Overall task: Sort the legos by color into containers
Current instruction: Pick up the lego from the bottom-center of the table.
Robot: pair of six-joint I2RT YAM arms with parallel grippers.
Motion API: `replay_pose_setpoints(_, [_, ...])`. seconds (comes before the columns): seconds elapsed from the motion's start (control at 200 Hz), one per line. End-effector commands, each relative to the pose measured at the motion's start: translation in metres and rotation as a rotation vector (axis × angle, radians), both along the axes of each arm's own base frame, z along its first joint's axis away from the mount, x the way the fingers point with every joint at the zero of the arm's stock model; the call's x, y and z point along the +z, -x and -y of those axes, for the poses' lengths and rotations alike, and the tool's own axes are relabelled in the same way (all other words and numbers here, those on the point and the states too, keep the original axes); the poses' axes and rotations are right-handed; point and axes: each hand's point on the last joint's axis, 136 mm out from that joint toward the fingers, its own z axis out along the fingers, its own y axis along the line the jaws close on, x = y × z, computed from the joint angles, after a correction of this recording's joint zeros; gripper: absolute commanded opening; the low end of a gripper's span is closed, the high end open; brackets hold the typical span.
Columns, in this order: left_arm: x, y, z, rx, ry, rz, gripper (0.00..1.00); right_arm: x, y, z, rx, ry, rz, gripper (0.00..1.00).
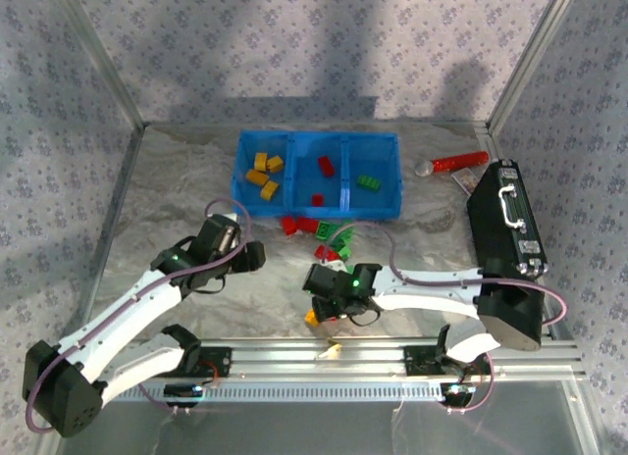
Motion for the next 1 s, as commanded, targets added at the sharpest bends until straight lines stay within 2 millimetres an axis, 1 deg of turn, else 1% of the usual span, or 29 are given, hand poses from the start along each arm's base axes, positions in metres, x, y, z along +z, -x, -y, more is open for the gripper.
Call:
replay_pose_setpoints(0.0, [0.001,0.003,0.000,0.001,0.015,0.011,0.80,0.002,-0.006,-0.005,-0.071,-0.006,0.018,0.61])
replay_pose_setpoints(0.145, [0.000,0.005,-0.004,0.009,0.007,0.013,0.79,-0.004,-0.003,-0.005,-0.081,0.004,0.007,0.59])
replay_pose_setpoints(0.405, [-0.003,0.005,-0.005,0.012,-0.001,0.010,0.79,-0.011,0.004,-0.007,-0.087,0.019,-0.005,0.58])
replay_pose_setpoints(0.595, [-0.004,0.004,-0.004,0.014,0.001,0.015,0.78,-0.011,0.003,0.001,-0.114,0.034,0.011,0.52])
replay_pose_setpoints(0.68, [-0.004,0.003,-0.004,0.013,0.002,0.016,0.78,-0.010,0.002,0.000,-0.115,0.029,0.014,0.50])
replay_pose_setpoints(0.994, [-0.005,0.002,-0.004,0.009,-0.004,0.018,0.78,-0.016,0.002,0.000,-0.117,0.046,0.006,0.50])
